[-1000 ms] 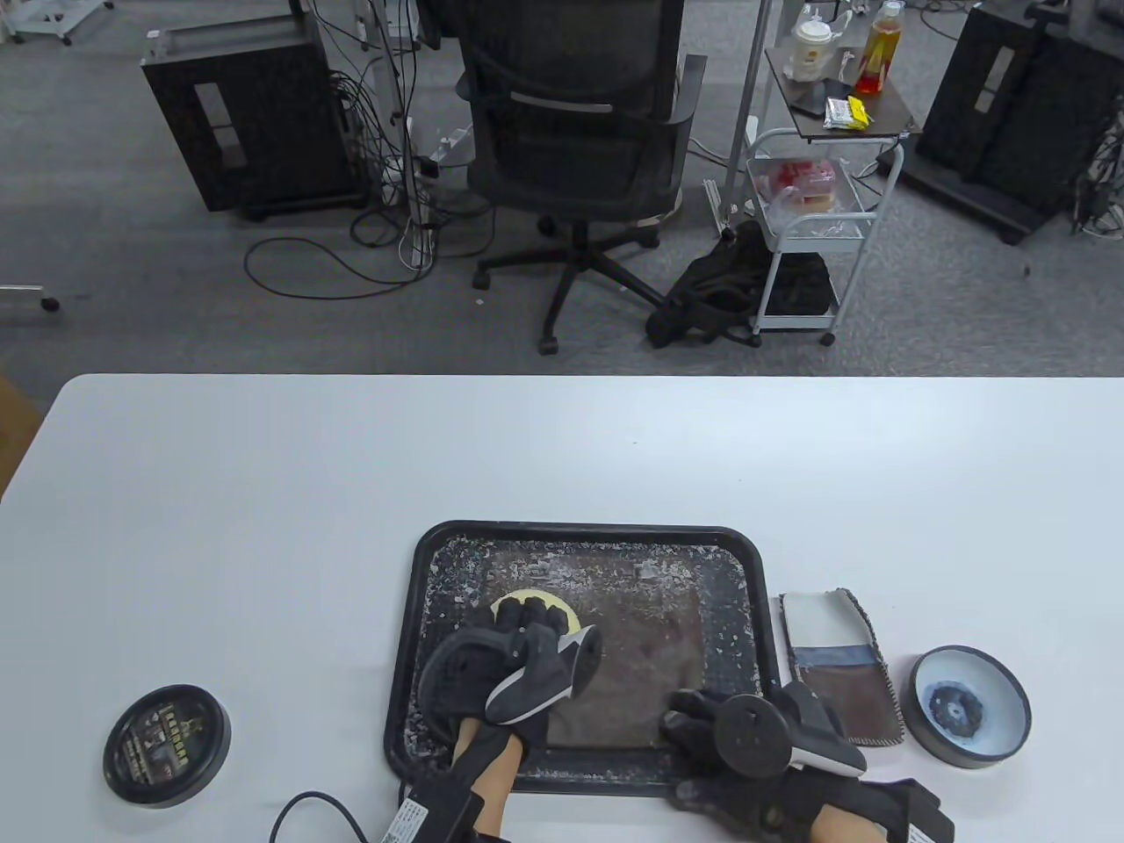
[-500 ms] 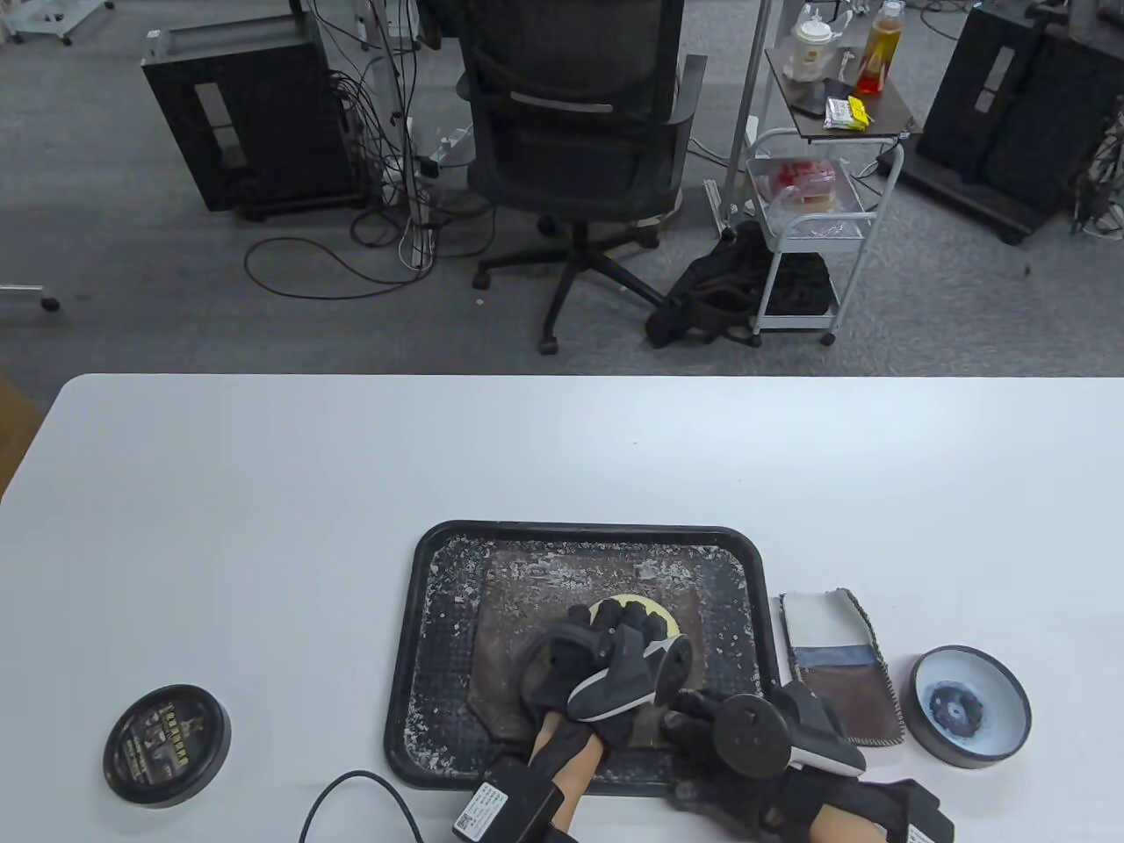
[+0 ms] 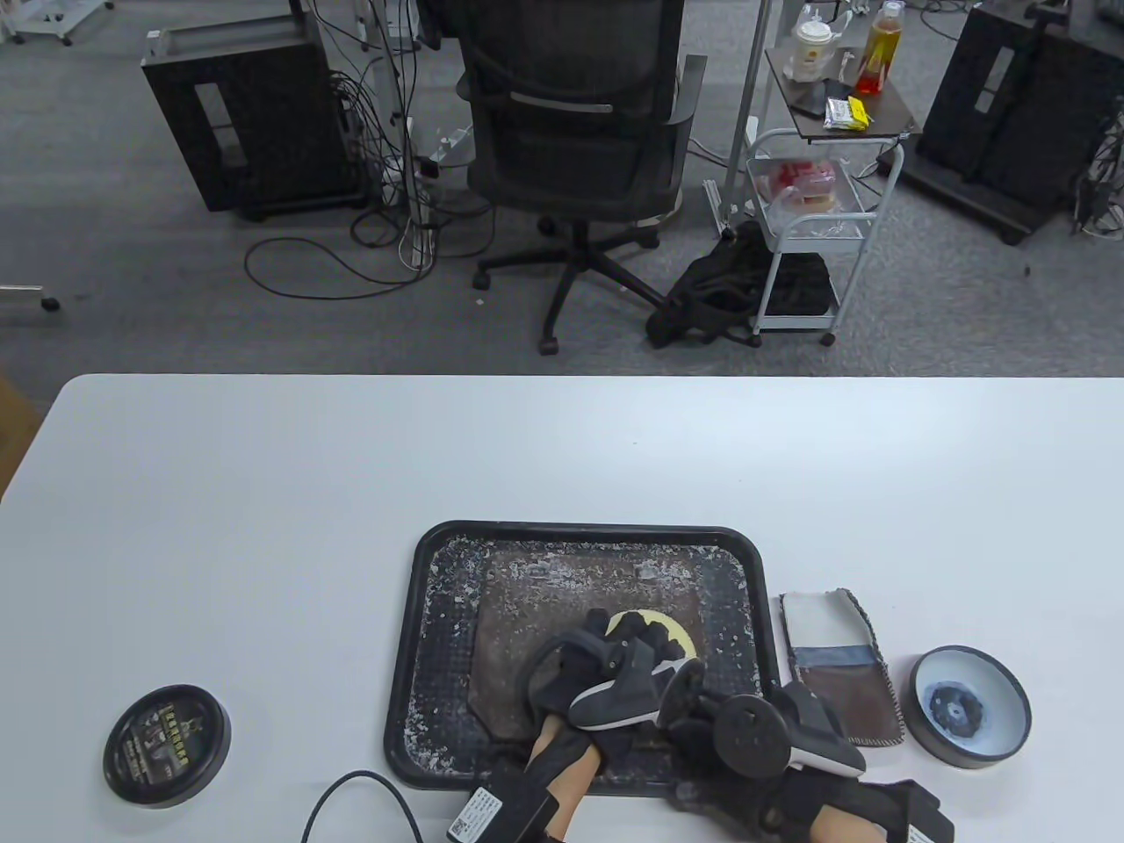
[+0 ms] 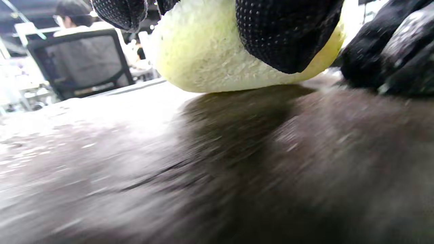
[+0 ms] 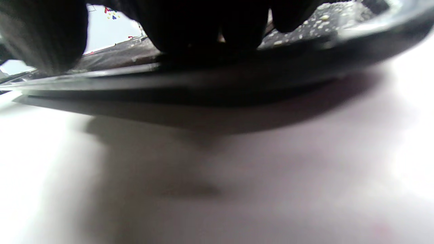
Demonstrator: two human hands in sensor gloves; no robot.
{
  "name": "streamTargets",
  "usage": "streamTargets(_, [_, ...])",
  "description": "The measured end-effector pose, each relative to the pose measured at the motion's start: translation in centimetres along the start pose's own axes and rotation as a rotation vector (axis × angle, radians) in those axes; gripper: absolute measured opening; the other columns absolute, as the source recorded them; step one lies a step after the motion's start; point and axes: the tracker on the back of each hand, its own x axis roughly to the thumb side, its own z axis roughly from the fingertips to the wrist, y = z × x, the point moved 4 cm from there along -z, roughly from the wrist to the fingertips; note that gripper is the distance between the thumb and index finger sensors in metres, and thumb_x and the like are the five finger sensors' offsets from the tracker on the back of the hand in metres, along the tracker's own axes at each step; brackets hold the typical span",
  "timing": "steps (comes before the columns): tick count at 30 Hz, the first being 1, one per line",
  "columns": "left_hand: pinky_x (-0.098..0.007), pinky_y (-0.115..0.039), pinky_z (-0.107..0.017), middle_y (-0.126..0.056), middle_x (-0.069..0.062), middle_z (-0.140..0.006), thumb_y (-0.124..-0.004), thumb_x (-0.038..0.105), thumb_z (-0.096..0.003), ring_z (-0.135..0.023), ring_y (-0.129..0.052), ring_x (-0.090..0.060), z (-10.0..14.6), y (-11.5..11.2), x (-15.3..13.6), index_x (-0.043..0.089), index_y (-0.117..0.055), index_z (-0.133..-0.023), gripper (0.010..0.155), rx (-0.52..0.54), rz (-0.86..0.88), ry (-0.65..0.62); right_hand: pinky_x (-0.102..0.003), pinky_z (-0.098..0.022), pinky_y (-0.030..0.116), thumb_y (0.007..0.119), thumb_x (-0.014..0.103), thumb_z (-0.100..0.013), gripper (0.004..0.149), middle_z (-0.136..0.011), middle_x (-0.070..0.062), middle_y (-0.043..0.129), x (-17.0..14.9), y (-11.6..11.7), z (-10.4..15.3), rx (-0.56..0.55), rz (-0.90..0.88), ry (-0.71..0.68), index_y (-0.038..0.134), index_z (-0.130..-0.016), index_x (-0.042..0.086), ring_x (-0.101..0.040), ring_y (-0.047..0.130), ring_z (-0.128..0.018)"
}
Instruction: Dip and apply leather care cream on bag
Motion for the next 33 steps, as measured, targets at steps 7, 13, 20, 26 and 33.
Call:
streamTargets(7, [-0.046,-0.066,-0.073,-0.076,0.023,-0.1,-0.088,0.041,-0.0352,-0.098,-0.078,-0.007,2.5,-0.6,-4.3,0.053,-0.073,-0.087,0.055,-0.156,-0.055,0.121,-0.055,-0.071,0.056,0.081,0.058,-0.037,0.074,-0.108,-0.004,0.06,-0.1,-0.1,0.0,-0.002,-0.01,0.003,0.069,-0.102,0.023,-0.035,0.064,-0.099])
streamTargets(13, [-0.048,-0.064,-0.073,-0.077,0.022,-0.099,-0.09,0.04,-0.0349,-0.097,-0.079,-0.008,4.3,-1.2,-8.3,0.052,-0.075,-0.086,0.054,-0.296,-0.028,0.295,-0.055,-0.071,0.056,0.081,0.058,-0.037,0.074,-0.108,-0.005,0.06,-0.1,-0.1,0.0,-0.002,-0.01,0.003,0.069,-0.102,0.023,-0.035,0.064,-0.099])
streamTargets(20, [-0.047,-0.065,-0.073,-0.076,0.021,-0.099,-0.09,0.04,-0.0351,-0.097,-0.08,-0.009,5.9,-1.9,-11.6,0.051,-0.074,-0.086,0.054,-0.423,-0.038,0.474,-0.055,-0.07,0.056,0.081,0.058,-0.037,0.074,-0.108,-0.004,0.06,-0.1,0.0,0.0,-0.002,-0.012,0.005,0.068,-0.102,0.023,-0.035,0.064,-0.099])
streamTargets(26, [-0.046,-0.067,-0.072,-0.079,0.016,-0.098,-0.09,0.041,-0.0353,-0.095,-0.083,-0.012,5.2,-1.8,-10.2,0.047,-0.076,-0.088,0.054,-0.37,-0.06,0.428,-0.055,-0.071,0.056,0.081,0.058,-0.037,0.074,-0.108,-0.005,0.06,-0.1,-0.1,0.0,-0.003,-0.016,0.004,0.069,-0.101,0.023,-0.035,0.064,-0.099])
streamTargets(33, [-0.044,-0.069,-0.071,-0.078,0.015,-0.098,-0.089,0.043,-0.0358,-0.094,-0.083,-0.012,3.3,-1.0,-5.5,0.046,-0.074,-0.089,0.055,-0.267,0.012,0.269,-0.058,-0.071,0.049,0.08,0.058,-0.038,0.074,-0.111,-0.007,0.045,0.6,0.5,0.0,0.041,0.054,0.016,0.066,-0.102,0.023,-0.039,0.054,-0.101])
